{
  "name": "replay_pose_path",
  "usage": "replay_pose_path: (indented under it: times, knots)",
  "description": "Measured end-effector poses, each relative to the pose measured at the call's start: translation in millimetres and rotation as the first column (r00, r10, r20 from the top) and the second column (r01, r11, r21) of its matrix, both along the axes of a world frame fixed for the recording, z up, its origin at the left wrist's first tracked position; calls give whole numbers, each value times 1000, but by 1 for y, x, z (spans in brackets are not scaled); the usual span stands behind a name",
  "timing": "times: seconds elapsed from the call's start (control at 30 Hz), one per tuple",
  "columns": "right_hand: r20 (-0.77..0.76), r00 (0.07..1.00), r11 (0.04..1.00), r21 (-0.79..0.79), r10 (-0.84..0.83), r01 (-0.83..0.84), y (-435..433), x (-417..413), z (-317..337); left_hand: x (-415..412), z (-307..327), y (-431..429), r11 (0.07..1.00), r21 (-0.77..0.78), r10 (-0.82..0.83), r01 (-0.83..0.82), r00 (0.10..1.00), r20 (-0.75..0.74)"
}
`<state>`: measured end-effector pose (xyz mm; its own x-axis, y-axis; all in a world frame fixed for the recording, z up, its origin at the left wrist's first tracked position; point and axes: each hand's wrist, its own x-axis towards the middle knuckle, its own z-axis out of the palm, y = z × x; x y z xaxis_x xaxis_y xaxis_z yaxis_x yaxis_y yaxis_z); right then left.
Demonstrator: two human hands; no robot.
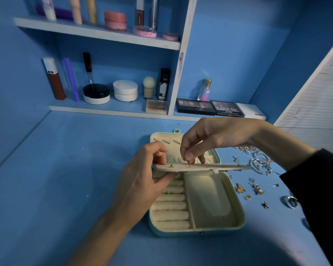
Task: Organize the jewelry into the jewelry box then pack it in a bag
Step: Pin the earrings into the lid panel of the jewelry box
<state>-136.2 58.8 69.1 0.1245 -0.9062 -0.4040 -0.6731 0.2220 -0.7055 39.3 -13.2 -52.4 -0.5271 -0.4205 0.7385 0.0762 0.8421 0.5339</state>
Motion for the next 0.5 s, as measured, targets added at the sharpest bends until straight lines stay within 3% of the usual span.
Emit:
replay_pose_path:
  times: [0.5]
  knots:
    - [-152,988,992,-122,-12,-7,8,11,-2,1,-1,2,1000,-10,10,-10,1000,-3]
